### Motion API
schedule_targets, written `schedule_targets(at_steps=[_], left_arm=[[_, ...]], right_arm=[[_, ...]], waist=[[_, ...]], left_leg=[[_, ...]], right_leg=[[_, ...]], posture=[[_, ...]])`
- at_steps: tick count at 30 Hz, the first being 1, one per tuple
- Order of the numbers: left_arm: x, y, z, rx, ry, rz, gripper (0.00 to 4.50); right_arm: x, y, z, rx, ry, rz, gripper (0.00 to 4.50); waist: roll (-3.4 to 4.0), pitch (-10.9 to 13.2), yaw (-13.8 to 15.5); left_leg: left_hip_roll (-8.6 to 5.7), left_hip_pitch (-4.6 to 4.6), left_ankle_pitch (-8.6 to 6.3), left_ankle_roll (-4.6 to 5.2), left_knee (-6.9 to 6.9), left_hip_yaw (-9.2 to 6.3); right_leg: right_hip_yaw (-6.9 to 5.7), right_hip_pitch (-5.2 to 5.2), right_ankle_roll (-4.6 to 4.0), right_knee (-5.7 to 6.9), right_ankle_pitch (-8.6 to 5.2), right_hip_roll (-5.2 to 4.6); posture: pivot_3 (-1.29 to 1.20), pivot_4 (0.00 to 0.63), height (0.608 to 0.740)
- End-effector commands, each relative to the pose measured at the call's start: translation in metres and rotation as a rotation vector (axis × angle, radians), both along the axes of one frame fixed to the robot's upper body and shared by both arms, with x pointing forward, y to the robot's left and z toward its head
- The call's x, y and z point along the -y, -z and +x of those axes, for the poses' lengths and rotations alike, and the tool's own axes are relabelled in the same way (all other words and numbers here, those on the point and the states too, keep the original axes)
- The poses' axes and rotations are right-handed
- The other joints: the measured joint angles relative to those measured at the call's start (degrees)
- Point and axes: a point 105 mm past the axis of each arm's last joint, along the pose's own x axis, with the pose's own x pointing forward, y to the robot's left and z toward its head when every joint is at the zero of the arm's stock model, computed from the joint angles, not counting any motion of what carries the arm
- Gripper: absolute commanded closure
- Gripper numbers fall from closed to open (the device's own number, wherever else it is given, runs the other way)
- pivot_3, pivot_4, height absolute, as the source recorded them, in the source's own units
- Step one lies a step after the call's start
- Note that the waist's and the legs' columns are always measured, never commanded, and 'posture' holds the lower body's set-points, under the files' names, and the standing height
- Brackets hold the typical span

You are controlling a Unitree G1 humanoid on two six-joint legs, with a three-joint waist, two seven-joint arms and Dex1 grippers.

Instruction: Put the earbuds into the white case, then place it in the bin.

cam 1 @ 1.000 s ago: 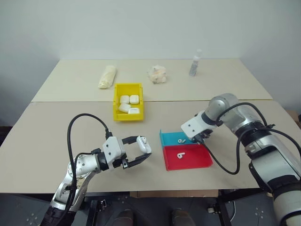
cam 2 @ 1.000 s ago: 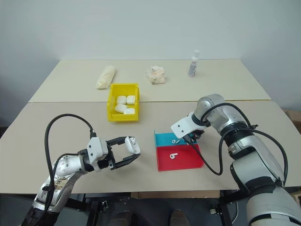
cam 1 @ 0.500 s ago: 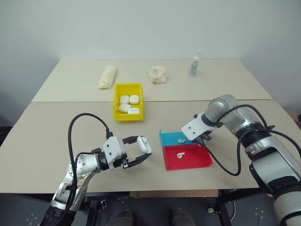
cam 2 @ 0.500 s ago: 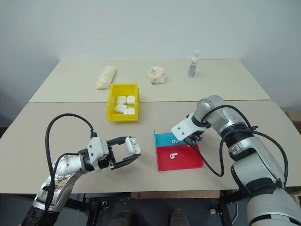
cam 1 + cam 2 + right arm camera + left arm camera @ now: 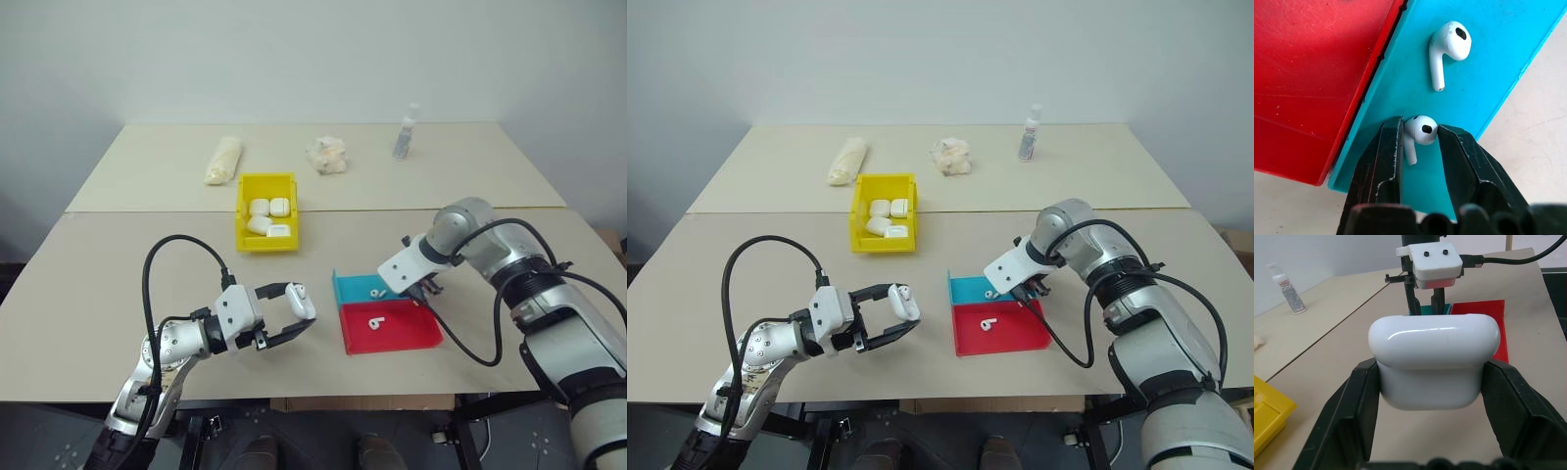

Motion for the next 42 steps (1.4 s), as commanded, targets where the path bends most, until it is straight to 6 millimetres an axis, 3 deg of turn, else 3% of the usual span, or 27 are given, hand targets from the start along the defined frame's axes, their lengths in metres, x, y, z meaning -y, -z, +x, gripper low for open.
schedule_targets(at_steps=[1, 4, 13, 20, 26, 32, 36, 42], left_arm=[[0.002, -0.01, 0.0, 0.055, 0.019, -0.005, 1.72], [0.003, -0.01, 0.0, 0.056, 0.022, -0.005, 1.72], [0.003, -0.011, 0.001, 0.065, 0.03, -0.006, 1.72], [0.009, -0.039, 0.0, 0.111, 0.067, -0.088, 1.72], [0.024, -0.066, -0.003, 0.144, 0.163, -0.164, 1.72], [0.044, -0.085, -0.002, 0.154, 0.259, -0.244, 1.72], [0.051, -0.088, -0.003, 0.153, 0.316, -0.262, 1.72], [0.067, -0.1, 0.0, 0.15, 0.366, -0.305, 1.72]], right_arm=[[0.004, 0.002, -0.001, 0.007, 0.001, -0.012, 3.18], [0.004, 0.002, -0.001, 0.007, 0.002, -0.01, 3.82], [0.004, -0.002, -0.003, 0.026, 0.014, 0.029, 3.82], [-0.011, -0.068, -0.007, 0.119, 0.142, 0.413, 3.82], [-0.006, -0.149, -0.052, 0.146, 0.25, 0.885, 3.82], [-0.009, -0.199, -0.111, 0.015, 0.305, 1.39, 3.82], [-0.015, -0.201, -0.14, -0.109, 0.288, 1.642, 3.82], [-0.028, -0.183, -0.17, -0.2, 0.251, 1.697, 3.82]], waist=[[0.0, 0.0, 0.02], [0.0, 0.0, -0.01], [0.0, 0.0, 0.03], [0.01, 0.0, 0.19], [0.0, 0.0, 0.87], [-0.01, 0.0, 1.19], [-0.02, -0.03, 0.91], [0.02, -0.04, 1.15]], left_leg=[[0.0, 0.01, 0.0, 0.0, 0.0, 0.0], [0.0, 0.03, 0.0, 0.0, 0.0, 0.0], [0.0, 0.05, 0.0, 0.0, 0.0, 0.0], [-0.01, -0.08, 0.0, 0.0, 0.01, -0.03], [-0.03, -0.33, -0.01, 0.01, 0.07, -0.15], [-0.05, -0.34, -0.01, 0.03, 0.08, -0.17], [-0.03, -0.24, -0.02, 0.04, 0.09, -0.17], [-0.09, -0.25, -0.02, 0.06, 0.11, -0.18]], right_leg=[[0.0, 0.01, 0.0, 0.0, 0.0, 0.0], [0.0, 0.04, 0.0, 0.0, 0.0, 0.0], [-0.01, 0.06, 0.0, -0.01, 0.0, 0.0], [0.0, -0.06, 0.0, 0.02, 0.0, -0.01], [-0.11, -0.14, 0.02, 0.25, 0.02, -0.05], [-0.13, -0.13, 0.03, 0.23, 0.02, -0.05], [-0.11, -0.01, 0.03, 0.27, 0.03, -0.02], [-0.14, 0.04, 0.05, 0.25, 0.04, -0.05]], posture=[[0.0, 0.15, 0.74], [0.0, 0.15, 0.74], [0.0, 0.15, 0.74], [0.0, 0.15, 0.74], [0.0, 0.15, 0.74], [0.0, 0.15, 0.74], [0.0, 0.15, 0.74], [0.0, 0.15, 0.74]])
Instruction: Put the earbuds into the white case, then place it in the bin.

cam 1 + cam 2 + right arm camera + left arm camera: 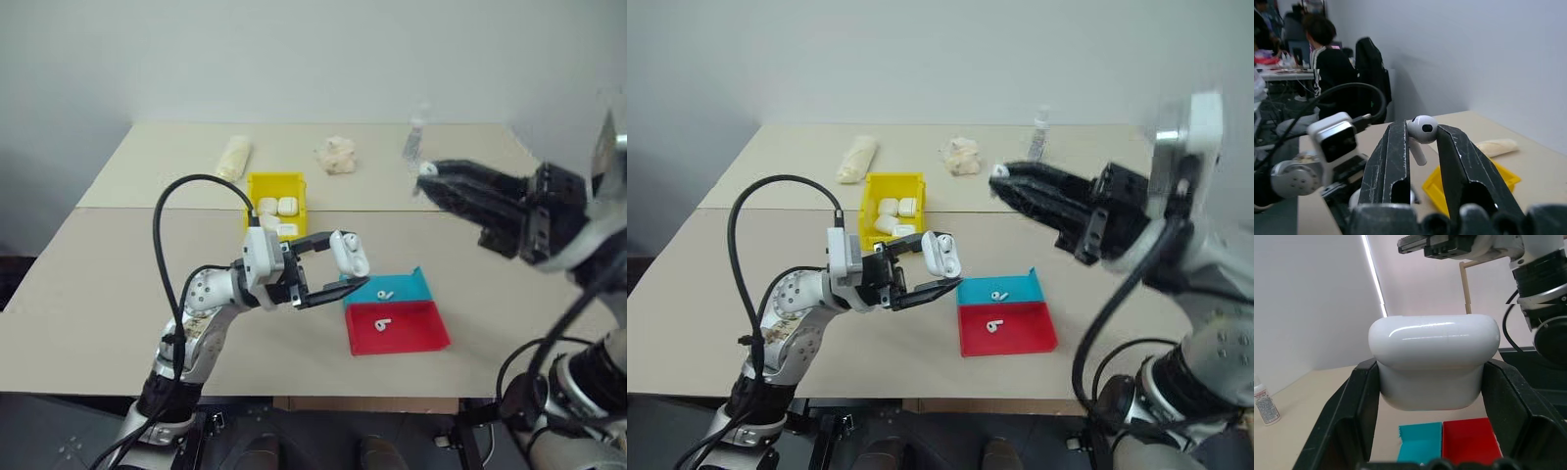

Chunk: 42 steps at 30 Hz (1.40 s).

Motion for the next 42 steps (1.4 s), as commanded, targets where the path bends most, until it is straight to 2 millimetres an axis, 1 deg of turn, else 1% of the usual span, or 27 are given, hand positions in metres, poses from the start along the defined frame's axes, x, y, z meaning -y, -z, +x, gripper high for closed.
schedule_targets(at_steps=[1, 6, 9, 14, 23, 35, 42], left_arm=[[0.009, -0.017, -0.005, 0.029, 0.05, -0.039, 1.72], [0.011, -0.02, -0.009, 0.021, 0.081, -0.026, 1.72], [0.01, -0.02, -0.01, 0.022, 0.091, -0.022, 1.72], [0.009, -0.019, -0.01, 0.033, 0.095, -0.017, 1.72], [0.009, -0.017, -0.01, 0.038, 0.094, -0.016, 1.72], [0.009, -0.016, -0.011, 0.041, 0.083, -0.009, 1.72], [0.011, -0.016, -0.011, 0.045, 0.086, -0.012, 1.72]], right_arm=[[-0.007, -0.002, -0.017, 0.041, -0.026, 0.015, 3.82], [-0.016, 0.012, -0.023, -0.019, -0.051, 0.004, 3.82], [-0.022, 0.023, -0.021, -0.034, -0.023, -0.032, 3.82], [-0.021, 0.029, -0.014, -0.063, 0.0, -0.02, 3.82], [-0.021, 0.037, -0.006, -0.078, 0.017, -0.028, 3.82], [-0.02, 0.047, -0.006, -0.111, 0.007, -0.058, 3.82], [-0.021, 0.049, -0.006, -0.11, 0.011, -0.049, 3.82]], waist=[[0.0, 0.0, -0.08], [0.0, 0.0, -0.69], [0.0, 0.0, -0.98], [0.0, 0.0, -0.92], [-0.01, 0.0, -0.85], [-0.01, 0.0, -0.82], [-0.01, 0.0, -0.8]], left_leg=[[-0.01, 0.01, 0.0, 0.0, 0.0, 0.0], [0.01, 0.13, -0.01, 0.03, -0.04, 0.0], [0.01, 0.18, -0.01, 0.04, -0.04, 0.0], [0.02, 0.21, -0.01, 0.04, -0.03, 0.0], [0.02, 0.2, -0.02, 0.04, -0.03, 0.0], [0.02, 0.2, -0.02, 0.05, -0.03, 0.0], [0.02, 0.2, -0.02, 0.05, -0.03, 0.0]], right_leg=[[0.0, 0.03, 0.01, -0.01, 0.01, 0.0], [0.0, 0.12, 0.01, -0.04, 0.0, 0.02], [0.01, 0.16, 0.01, -0.1, 0.0, 0.03], [0.02, 0.18, 0.01, -0.29, 0.0, 0.05], [0.02, 0.18, 0.01, -0.32, 0.0, 0.04], [0.02, 0.2, 0.01, -0.36, 0.0, 0.04], [0.02, 0.2, 0.01, -0.36, 0.0, 0.04]], posture=[[0.0, 0.15, 0.74], [0.0, 0.15, 0.74], [0.0, 0.15, 0.74], [0.0, 0.15, 0.74], [0.0, 0.15, 0.74], [0.0, 0.15, 0.74], [0.0, 0.15, 0.74]])
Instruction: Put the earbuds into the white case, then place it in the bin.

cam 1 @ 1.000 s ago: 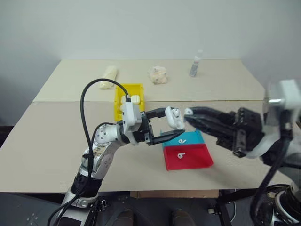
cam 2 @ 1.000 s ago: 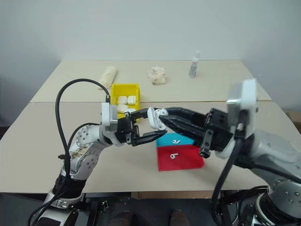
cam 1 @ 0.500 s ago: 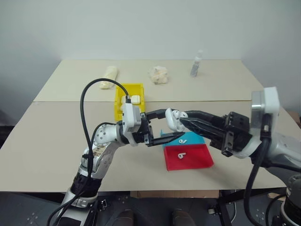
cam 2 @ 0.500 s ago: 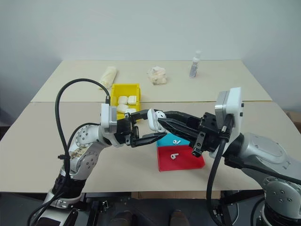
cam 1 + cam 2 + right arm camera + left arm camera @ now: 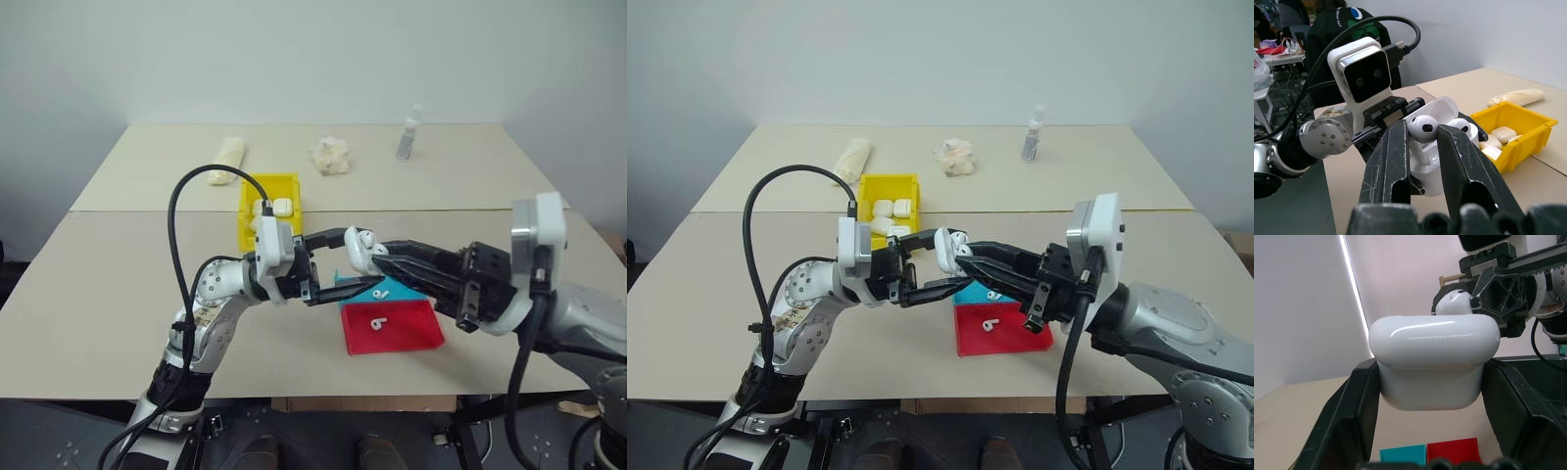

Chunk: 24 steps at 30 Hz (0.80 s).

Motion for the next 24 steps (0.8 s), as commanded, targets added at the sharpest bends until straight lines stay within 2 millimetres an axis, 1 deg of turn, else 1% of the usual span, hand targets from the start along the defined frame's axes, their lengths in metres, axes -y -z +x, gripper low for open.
schedule_targets(at_steps=[1, 7, 9, 10, 13, 14, 17, 20, 24], left_arm=[[0.002, -0.011, -0.008, 0.068, 0.011, -0.024, 1.72], [0.002, -0.013, -0.007, 0.071, 0.013, -0.032, 1.72], [0.003, -0.013, -0.008, 0.07, 0.013, -0.032, 1.72], [0.003, -0.013, -0.008, 0.07, 0.013, -0.031, 1.72], [0.002, -0.012, -0.006, 0.071, 0.009, -0.025, 1.72], [0.002, -0.012, -0.006, 0.073, 0.008, -0.022, 1.72], [0.001, -0.011, -0.006, 0.071, 0.007, -0.017, 1.72], [0.001, -0.011, -0.005, 0.069, 0.001, -0.016, 1.72], [0.001, -0.007, 0.0, 0.067, -0.02, 0.003, 1.72]], right_arm=[[0.0, -0.005, -0.003, 0.047, 0.004, 0.002, 3.82], [-0.001, -0.002, -0.001, 0.049, 0.021, -0.008, 3.82], [-0.001, -0.001, -0.001, 0.053, 0.02, -0.011, 3.15], [-0.002, -0.001, -0.001, 0.053, 0.018, -0.016, 2.95], [-0.004, 0.001, -0.005, 0.07, 0.001, -0.042, 1.79], [-0.004, 0.001, -0.005, 0.078, 0.007, -0.052, 1.66], [-0.002, 0.0, -0.006, 0.091, 0.015, -0.063, 1.66], [0.001, -0.003, -0.011, 0.113, 0.006, -0.076, 1.66], [0.007, -0.01, -0.016, 0.147, 0.003, -0.111, 1.66]], waist=[[0.0, 0.0, 0.01], [0.0, 0.0, -0.01], [0.0, 0.0, 0.0], [0.0, 0.0, 0.0], [0.0, 0.0, 0.01], [0.0, 0.0, 0.02], [0.0, 0.0, 0.01], [0.0, 0.0, 0.03], [-0.01, 0.0, 0.12]], left_leg=[[0.0, 0.0, 0.0, 0.0, 0.0, 0.0], [0.0, 0.0, 0.0, 0.0, 0.0, 0.0], [0.0, 0.01, 0.0, 0.0, 0.0, 0.0], [0.0, 0.01, 0.0, 0.0, 0.0, 0.0], [0.0, 0.0, 0.0, 0.0, 0.0, 0.0], [0.0, 0.0, 0.0, 0.0, 0.0, 0.0], [0.0, 0.0, 0.0, 0.0, 0.0, 0.0], [0.0, 0.0, 0.0, 0.0, 0.0, 0.0], [0.0, 0.0, 0.0, 0.0, 0.01, 0.01]], right_leg=[[0.0, 0.0, 0.0, 0.0, 0.0, 0.0], [0.0, 0.0, 0.0, 0.0, 0.0, 0.0], [0.0, 0.0, 0.0, 0.0, 0.0, 0.0], [0.0, 0.0, 0.0, 0.0, 0.0, 0.0], [0.0, 0.0, 0.0, 0.0, 0.0, 0.0], [0.0, 0.0, 0.0, -0.01, 0.0, 0.0], [0.0, 0.0, 0.0, -0.01, 0.0, 0.0], [0.0, 0.0, 0.0, -0.01, 0.0, 0.0], [0.0, 0.01, 0.0, -0.02, 0.0, 0.0]], posture=[[0.0, 0.15, 0.74], [0.0, 0.15, 0.74], [0.0, 0.15, 0.74], [0.0, 0.15, 0.74], [0.0, 0.15, 0.74], [0.0, 0.15, 0.74], [0.0, 0.15, 0.74], [0.0, 0.15, 0.74], [0.0, 0.15, 0.74]])
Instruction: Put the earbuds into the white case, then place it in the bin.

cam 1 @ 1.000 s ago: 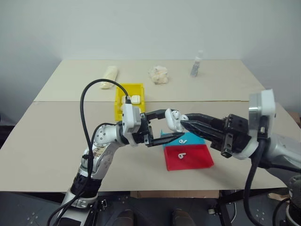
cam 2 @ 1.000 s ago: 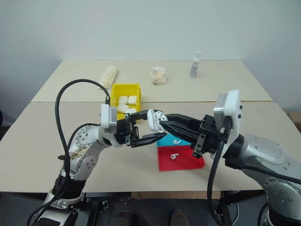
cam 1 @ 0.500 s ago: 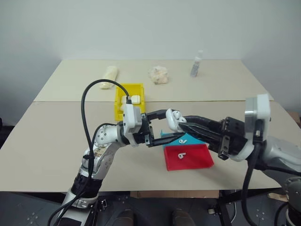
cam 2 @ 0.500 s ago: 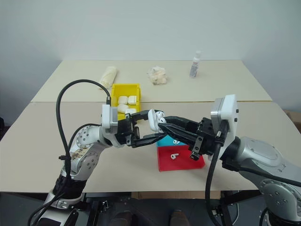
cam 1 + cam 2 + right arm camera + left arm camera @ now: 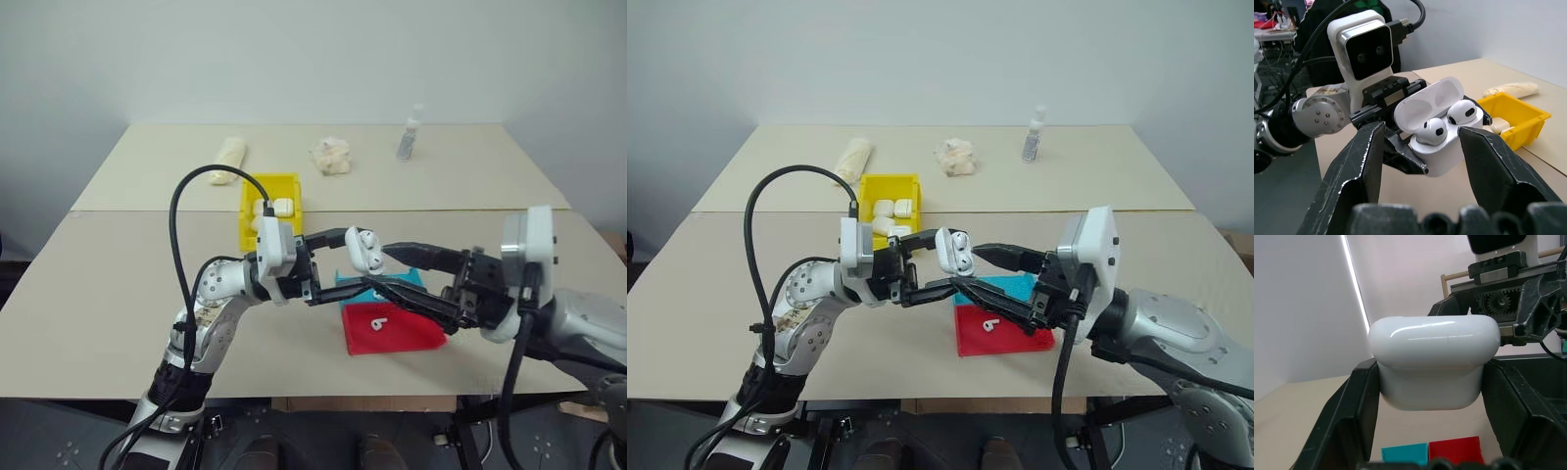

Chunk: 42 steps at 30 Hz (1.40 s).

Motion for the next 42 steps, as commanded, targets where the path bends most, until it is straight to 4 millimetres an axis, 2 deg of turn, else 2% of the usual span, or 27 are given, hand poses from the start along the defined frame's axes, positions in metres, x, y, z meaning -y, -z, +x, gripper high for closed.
schedule_targets(at_steps=[1, 3, 5, 9, 13, 17, 24, 33, 37, 42], left_arm=[[0.001, -0.007, 0.0, 0.053, -0.008, -0.002, 1.72], [0.003, -0.005, 0.003, 0.052, -0.022, 0.006, 1.72], [0.008, -0.002, 0.009, 0.04, -0.051, 0.024, 1.72], [0.02, 0.006, 0.021, 0.037, -0.108, 0.056, 1.72], [0.033, 0.008, 0.032, 0.05, -0.163, 0.065, 1.72], [0.039, 0.001, 0.029, 0.051, -0.133, 0.029, 1.72], [0.036, -0.002, 0.023, 0.057, -0.104, 0.017, 1.72], [0.03, -0.002, 0.022, 0.058, -0.103, 0.015, 1.72], [0.028, -0.001, 0.023, 0.06, -0.109, 0.015, 1.72], [0.027, 0.001, 0.025, 0.064, -0.125, 0.012, 1.72]], right_arm=[[0.002, -0.019, -0.009, 0.112, -0.007, -0.022, 1.66], [0.001, -0.025, -0.006, 0.117, 0.002, -0.044, 1.66], [-0.005, -0.028, -0.002, 0.144, 0.011, -0.1, 2.04], [-0.017, -0.036, 0.003, 0.164, -0.004, -0.128, 3.19], [-0.027, -0.035, 0.006, 0.183, -0.008, -0.183, 4.48], [-0.027, -0.024, 0.017, 0.166, 0.036, -0.236, 4.48], [-0.027, -0.01, 0.025, 0.182, 0.093, -0.329, 4.48], [-0.008, -0.002, 0.034, 0.184, 0.199, -0.393, 4.48], [0.0, -0.007, 0.032, 0.195, 0.216, -0.371, 4.48], [-0.005, -0.021, 0.015, 0.26, 0.153, -0.304, 4.48]], waist=[[0.0, 0.0, 0.06], [0.0, 0.0, -0.07], [0.0, 0.0, -0.15], [-0.01, 0.0, -0.06], [-0.02, 0.0, 0.11], [-0.02, 0.0, 0.22], [-0.01, 0.0, 0.18], [-0.02, 0.0, 0.31], [-0.02, 0.0, 0.5], [-0.01, 0.0, 0.61]], left_leg=[[0.0, 0.01, 0.0, 0.0, 0.01, 0.0], [0.0, 0.03, 0.0, 0.0, 0.01, 0.01], [0.01, 0.06, 0.0, 0.0, 0.0, 0.01], [0.01, 0.03, 0.0, 0.01, 0.0, 0.01], [0.0, -0.03, -0.02, 0.04, 0.02, 0.01], [0.0, -0.07, -0.03, 0.05, 0.02, 0.0], [0.01, -0.05, -0.03, 0.05, 0.02, 0.01], [0.0, -0.06, -0.03, 0.05, 0.02, 0.0], [0.0, -0.06, -0.03, 0.05, 0.03, 0.01], [0.0, -0.05, -0.03, 0.06, 0.04, 0.02]], right_leg=[[0.0, 0.01, 0.0, 0.0, 0.0, 0.0], [0.0, 0.03, 0.0, 0.01, 0.0, 0.0], [0.01, 0.04, 0.0, 0.02, 0.0, 0.01], [-0.02, 0.04, -0.01, -0.03, 0.0, 0.02], [-0.02, 0.01, 0.0, -0.04, 0.0, 0.0], [-0.03, 0.0, 0.0, -0.02, 0.0, 0.0], [-0.02, -0.04, 0.0, -0.01, 0.0, 0.0], [-0.02, -0.04, 0.0, -0.01, 0.0, 0.0], [-0.02, -0.04, 0.0, -0.02, 0.0, -0.01], [-0.01, -0.03, 0.0, -0.02, 0.0, -0.01]], posture=[[0.0, 0.15, 0.74], [0.0, 0.15, 0.74], [0.0, 0.15, 0.74], [0.0, 0.15, 0.74], [0.0, 0.15, 0.74], [0.0, 0.15, 0.74], [0.0, 0.15, 0.74], [0.0, 0.15, 0.74], [0.0, 0.15, 0.74], [0.0, 0.15, 0.74]])
